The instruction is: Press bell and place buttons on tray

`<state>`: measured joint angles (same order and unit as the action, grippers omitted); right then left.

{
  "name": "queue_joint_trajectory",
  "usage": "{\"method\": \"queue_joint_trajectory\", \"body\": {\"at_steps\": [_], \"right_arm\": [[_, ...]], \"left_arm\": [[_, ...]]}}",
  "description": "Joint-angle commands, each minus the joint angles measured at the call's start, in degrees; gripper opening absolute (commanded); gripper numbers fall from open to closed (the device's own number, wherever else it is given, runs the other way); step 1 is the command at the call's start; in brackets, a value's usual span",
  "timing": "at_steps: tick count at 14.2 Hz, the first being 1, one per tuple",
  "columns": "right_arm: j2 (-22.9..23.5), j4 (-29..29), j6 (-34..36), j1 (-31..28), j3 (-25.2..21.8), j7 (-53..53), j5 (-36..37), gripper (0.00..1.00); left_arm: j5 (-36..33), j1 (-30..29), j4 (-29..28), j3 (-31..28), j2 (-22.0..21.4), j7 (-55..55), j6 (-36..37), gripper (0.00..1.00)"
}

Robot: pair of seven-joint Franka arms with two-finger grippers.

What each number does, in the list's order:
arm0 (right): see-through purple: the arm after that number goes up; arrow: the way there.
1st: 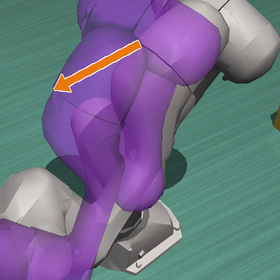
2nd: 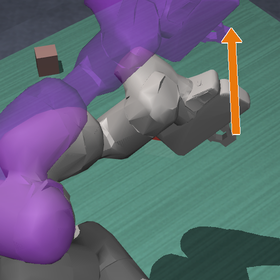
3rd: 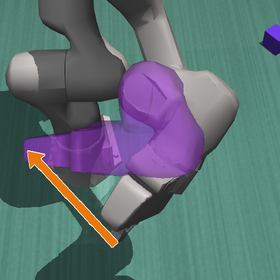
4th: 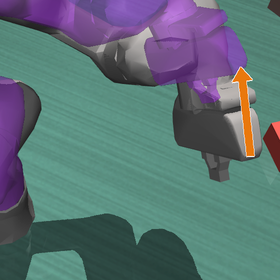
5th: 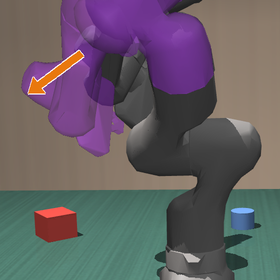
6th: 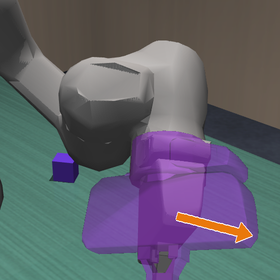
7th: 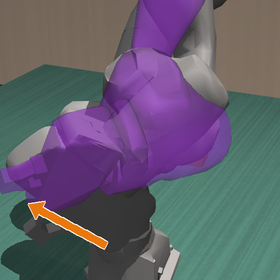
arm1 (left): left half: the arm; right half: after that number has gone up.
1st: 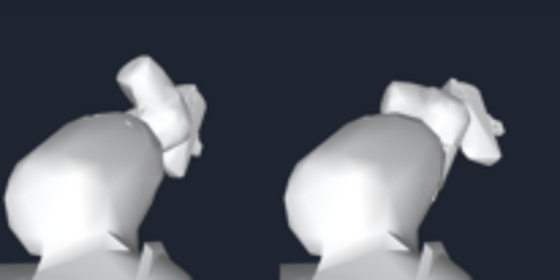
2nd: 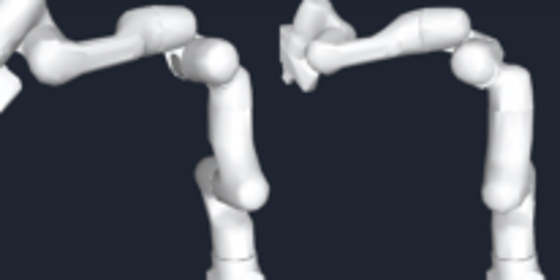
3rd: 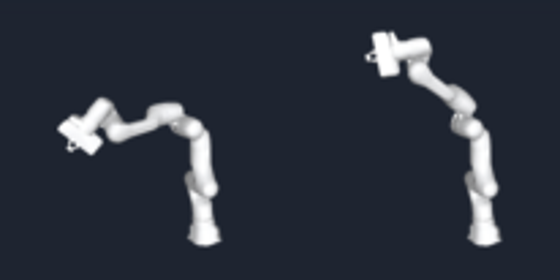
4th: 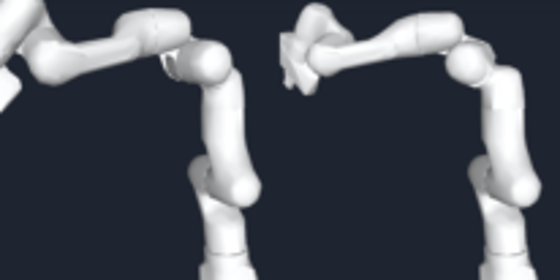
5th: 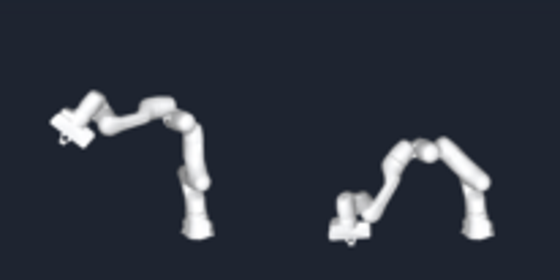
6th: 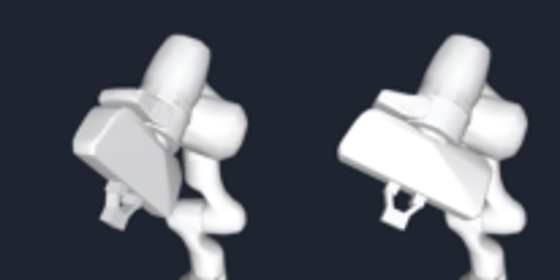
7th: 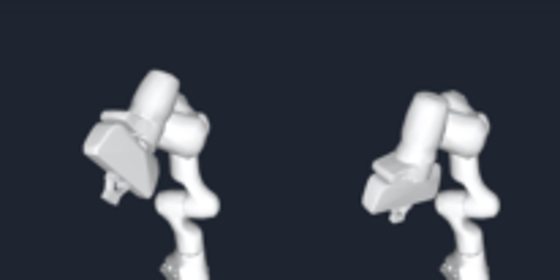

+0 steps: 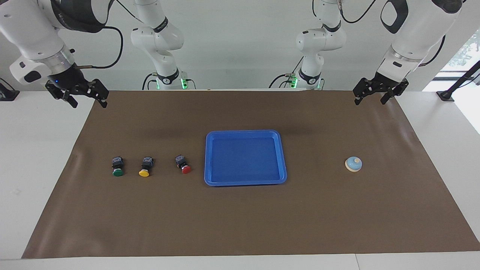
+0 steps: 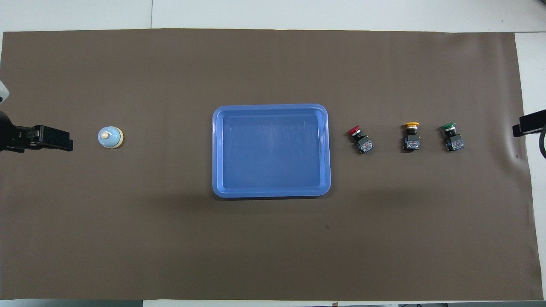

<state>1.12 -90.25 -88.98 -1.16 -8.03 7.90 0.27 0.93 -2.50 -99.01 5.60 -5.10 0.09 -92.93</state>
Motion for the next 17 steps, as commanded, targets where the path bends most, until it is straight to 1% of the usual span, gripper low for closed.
{"method": "queue_joint_trajectory", "body": {"at_steps": [1,8,9,10,11,12,14,17], "right_arm": [[-1.03,-0.98,0.29,-0.42,0.47,0.72,-0.62,1.0],[-1.03,-0.98,0.21,-0.42,0.47,0.72,-0.62,1.0],[-1.03,-0.98,0.21,-0.42,0.47,0.72,-0.62,1.0],[-1.03,-0.98,0.29,-0.42,0.47,0.72,-0.62,1.0],[-1.03,-0.98,0.29,-0.42,0.47,0.72,-0.62,1.0],[-1.03,-0.98,0.29,-0.42,0.47,0.72,-0.62,1.0],[-1.03,-0.98,0.29,-0.42,0.47,0.72,-0.62,1.0],[-1.03,-0.98,0.29,-0.42,0.47,0.72,-0.62,1.0]], "left_arm": [[-1.2,0.04,-0.04,-0.06,-0.53,-0.71,-0.5,1.0],[-1.02,-0.14,-1.18,-0.06,-0.97,-0.71,-0.76,1.0],[-1.11,-0.14,-1.27,-0.06,-0.97,-0.62,-1.81,0.65],[-1.11,-0.31,-1.27,-0.15,-0.97,-0.71,-2.17,0.15],[-1.11,-0.66,-1.27,-0.15,-0.97,-1.58,-2.26,0.0],[-1.11,-1.8,-1.27,-0.06,-0.71,-1.59,-2.87,0.0],[-1.2,-1.99,-0.92,-0.06,0.08,-1.5,-3.31,0.0],[-1.37,-2.25,0.4,-0.06,3.86,-1.33,-3.22,0.0]]}}
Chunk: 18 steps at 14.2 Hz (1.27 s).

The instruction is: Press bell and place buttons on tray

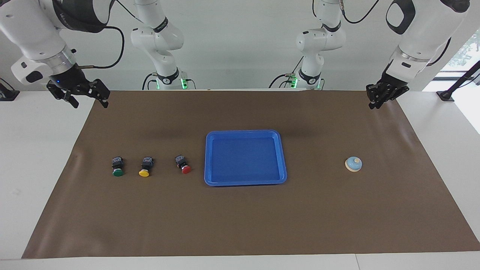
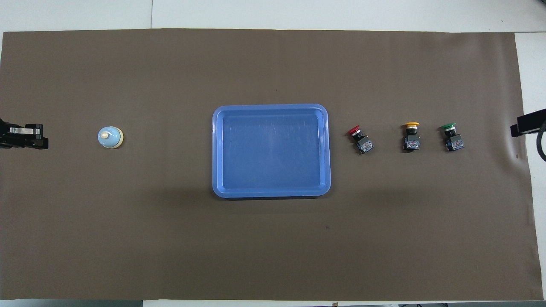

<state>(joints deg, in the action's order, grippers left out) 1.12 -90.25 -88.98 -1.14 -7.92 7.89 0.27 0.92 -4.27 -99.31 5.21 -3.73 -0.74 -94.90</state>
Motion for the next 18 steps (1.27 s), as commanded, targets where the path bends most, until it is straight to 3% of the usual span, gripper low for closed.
{"method": "queue_joint_trajectory", "body": {"at_steps": [1,6,11,14,18], "right_arm": [[-1.03,-0.98,0.29,-0.44,0.36,0.72,-0.62,1.0],[-0.94,-0.98,0.29,-0.44,0.36,0.72,-0.62,1.0],[-1.03,-0.98,0.29,-0.44,0.36,0.72,-0.62,1.0],[-1.03,-0.98,0.29,-0.44,0.36,0.72,-0.62,1.0],[-1.03,-0.98,0.29,-0.44,0.36,0.72,-0.62,1.0]], "left_arm": [[-1.54,-0.56,1.39,0.24,4.15,-0.49,-1.34,0.0],[-1.45,-4.07,4.92,0.24,14.88,-0.58,-7.38,0.0],[-1.36,-4.25,1.05,0.32,18.84,-0.67,-16.97,0.0],[-1.36,-3.73,-5.88,0.32,18.85,-0.84,-25.23,0.0],[-1.45,-2.41,-7.03,0.24,21.75,-1.02,-28.32,0.0]]}}
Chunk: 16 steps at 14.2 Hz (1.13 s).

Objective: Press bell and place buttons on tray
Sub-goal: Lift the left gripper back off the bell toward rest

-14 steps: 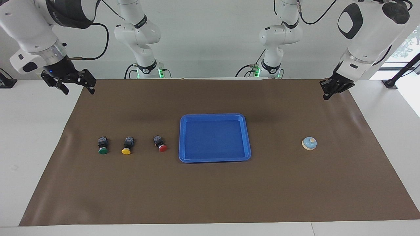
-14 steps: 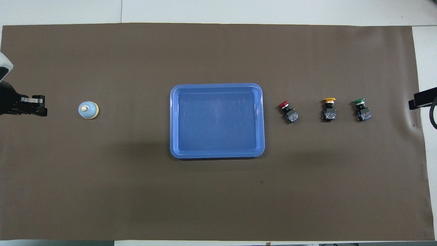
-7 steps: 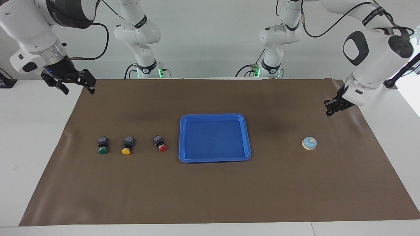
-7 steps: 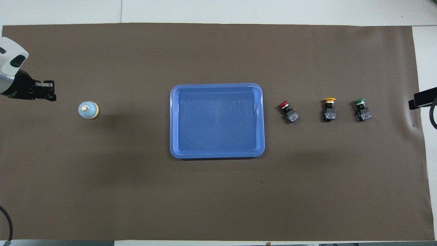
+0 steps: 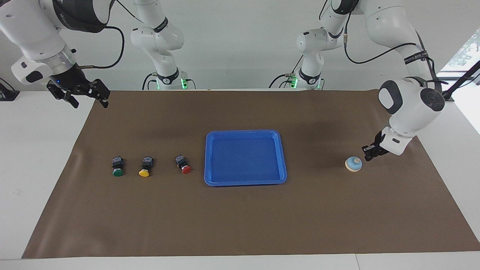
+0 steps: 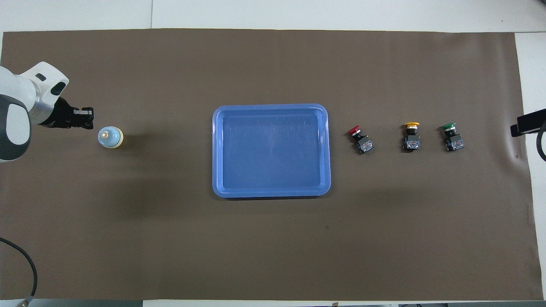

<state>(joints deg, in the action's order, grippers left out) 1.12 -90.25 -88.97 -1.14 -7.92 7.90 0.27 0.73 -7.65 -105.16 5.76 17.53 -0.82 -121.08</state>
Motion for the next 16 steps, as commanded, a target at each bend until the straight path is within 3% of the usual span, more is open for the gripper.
{"method": "queue_joint_trajectory", "body": {"at_steps": [1,6,8,10,11,12,13,16], "right_arm": [[-1.03,-0.98,0.29,-0.44,0.36,0.72,-0.62,1.0],[-1.03,-0.98,0.21,-0.44,0.36,0.72,-0.62,1.0],[-1.03,-0.98,0.29,-0.44,0.36,0.72,-0.62,1.0],[-1.03,-0.98,0.21,-0.44,0.36,0.72,-0.62,1.0],[-1.03,-0.98,0.29,-0.44,0.36,0.72,-0.62,1.0],[-1.03,-0.98,0.29,-0.44,0.36,0.72,-0.62,1.0],[-1.03,-0.98,0.21,-0.44,0.36,0.72,-0.62,1.0],[-1.03,-0.98,0.29,-0.44,0.36,0.72,-0.62,1.0]], "left_arm": [[-1.26,0.97,-2.41,-0.31,0.4,-0.94,-3.01,0.0],[-1.35,0.7,-5.94,-0.31,0.31,-0.24,-6.63,0.0],[-1.35,0.97,-2.36,-0.31,-0.04,-0.24,-1.74,0.0],[-1.35,1.05,4.05,-0.13,-0.83,-0.5,8.0,0.0],[-1.35,1.14,6.52,0.04,-2.05,-0.85,12.67,0.24],[-1.35,1.49,7.67,0.22,-4.15,-0.94,15.58,0.79],[-1.35,1.76,7.68,0.22,-5.82,-1.03,16.92,1.0],[-1.26,2.02,7.68,0.4,-11.36,-0.59,23.68,1.0]]}}
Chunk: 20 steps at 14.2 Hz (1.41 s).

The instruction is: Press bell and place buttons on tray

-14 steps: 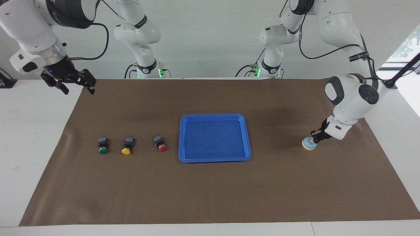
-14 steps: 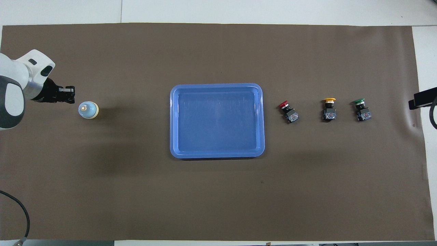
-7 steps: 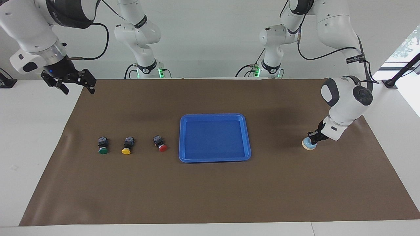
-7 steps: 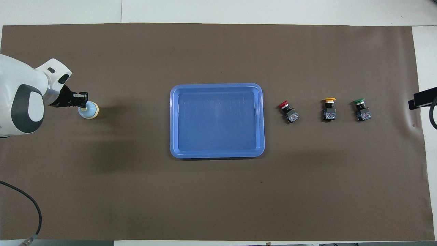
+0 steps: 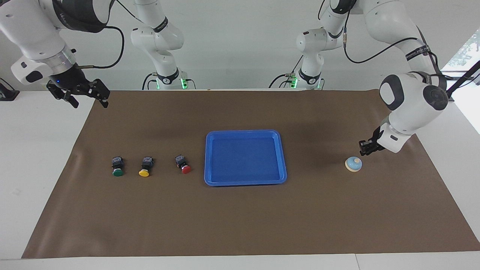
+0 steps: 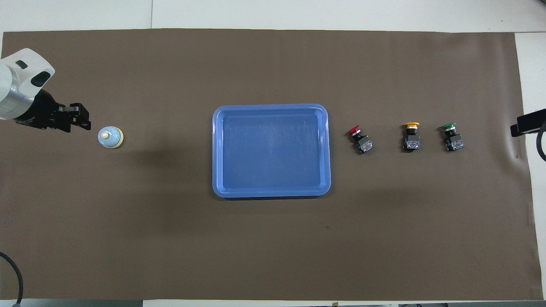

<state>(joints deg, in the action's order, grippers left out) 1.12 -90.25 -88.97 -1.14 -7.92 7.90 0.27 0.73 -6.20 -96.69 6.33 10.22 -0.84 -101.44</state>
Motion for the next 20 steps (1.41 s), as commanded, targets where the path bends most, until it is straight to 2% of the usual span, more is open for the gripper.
{"method": "queue_joint_trajectory", "body": {"at_steps": [1,4,7,11,12,14,16,17,18,20], "right_arm": [[-1.03,-0.98,0.29,-0.44,0.36,0.72,-0.62,1.0],[-1.03,-0.98,0.29,-0.44,0.36,0.72,-0.62,1.0],[-1.03,-0.98,0.29,-0.44,0.36,0.72,-0.62,1.0],[-1.03,-0.98,0.21,-0.44,0.36,0.72,-0.62,1.0],[-1.03,-0.98,0.29,-0.44,0.36,0.72,-0.62,1.0],[-1.73,-0.72,0.21,-0.53,0.27,1.24,-0.62,1.0],[-2.17,-1.06,0.12,-1.32,0.19,0.8,-0.36,1.0],[-2.78,-3.24,-0.75,-3.15,0.1,1.07,-0.36,1.0],[-4.27,-6.66,-4.33,-4.03,0.1,1.16,-0.36,1.0],[-4.28,-12.37,-13.73,-4.3,0.1,1.24,-0.01,1.0]], "left_arm": [[-1.17,0.66,-0.78,-0.09,-5.89,-0.57,6.23,1.0],[-0.91,0.84,-0.78,-0.09,-10.55,-0.39,12.82,1.0],[-0.73,2.15,-0.87,-0.08,-13.02,-0.39,15.65,1.0],[-0.73,5.31,-0.69,-1.3,-12.86,-0.48,15.74,1.0],[-1.08,8.19,0.18,-3.66,-12.07,-0.48,16.09,1.0],[-0.82,8.83,5.26,-4.31,-9.09,-0.56,18.72,1.0],[-1.52,8.49,5.64,-4.13,-8.98,-0.3,20.49,1.0],[-1.35,8.31,5.72,-3.95,-9.42,-0.39,20.66,1.0],[-0.91,8.31,5.81,-3.78,-9.95,-0.39,20.4,1.0],[-0.29,8.31,3.19,-3.86,-11.44,-0.21,17.86,1.0]]}}
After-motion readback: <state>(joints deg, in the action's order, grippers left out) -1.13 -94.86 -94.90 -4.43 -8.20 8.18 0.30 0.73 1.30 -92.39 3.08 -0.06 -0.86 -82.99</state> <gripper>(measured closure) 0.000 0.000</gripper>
